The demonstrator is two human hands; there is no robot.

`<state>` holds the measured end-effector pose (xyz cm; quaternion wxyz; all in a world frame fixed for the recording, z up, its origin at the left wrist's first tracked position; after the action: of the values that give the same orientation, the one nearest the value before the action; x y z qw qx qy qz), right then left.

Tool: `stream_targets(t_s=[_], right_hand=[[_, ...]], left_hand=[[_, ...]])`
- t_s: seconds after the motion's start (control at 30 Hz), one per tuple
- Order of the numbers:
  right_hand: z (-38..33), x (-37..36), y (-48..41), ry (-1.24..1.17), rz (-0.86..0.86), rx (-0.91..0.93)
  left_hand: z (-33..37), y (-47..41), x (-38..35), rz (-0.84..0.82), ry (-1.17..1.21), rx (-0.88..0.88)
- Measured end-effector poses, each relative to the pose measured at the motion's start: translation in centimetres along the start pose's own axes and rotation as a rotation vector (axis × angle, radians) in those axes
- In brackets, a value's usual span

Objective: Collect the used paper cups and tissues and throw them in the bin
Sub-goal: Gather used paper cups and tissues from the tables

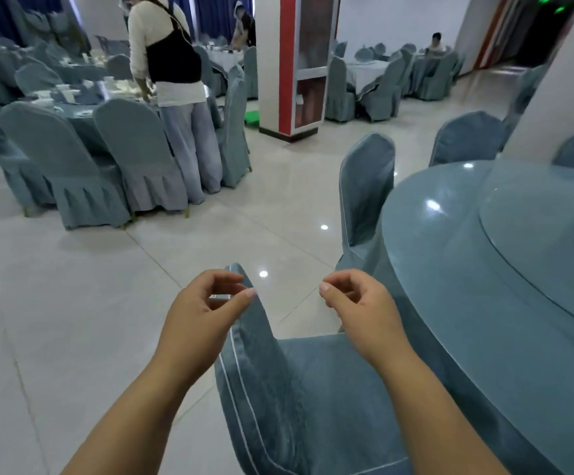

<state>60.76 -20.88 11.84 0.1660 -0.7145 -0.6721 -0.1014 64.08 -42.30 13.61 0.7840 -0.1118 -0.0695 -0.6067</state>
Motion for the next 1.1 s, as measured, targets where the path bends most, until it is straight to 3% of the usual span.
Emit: stream_targets(t_s=[0.57,0.8,1.1], right_hand=[[-5.4,-11.9,-7.6,0.07,0.451,-0.151],[-5.4,-12.2,-12.1,0.105,0.594,-0.193],[-4.6,-10.9,-24.8,0.151,0.732,-0.229]], left_hand=[[-1.2,-21.3,8.4,-0.474,0.045,-0.182],[-0.9,-28.9,6.0,-0.619,0.085,-0.23],[0.7,-43.5,0.6,-0.684,0.089,-0.292]])
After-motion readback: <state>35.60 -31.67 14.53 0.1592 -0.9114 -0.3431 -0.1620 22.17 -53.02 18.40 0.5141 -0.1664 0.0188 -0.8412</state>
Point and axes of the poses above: each hand's wrist, its own y-axis away from the middle knuckle, its own x-axis out of the back of the hand, z = x × y, the point moved 3 cm from there along -y, towards the middle knuckle, and after that the axes turned 4 degrees about y, right-handed, at the moved point
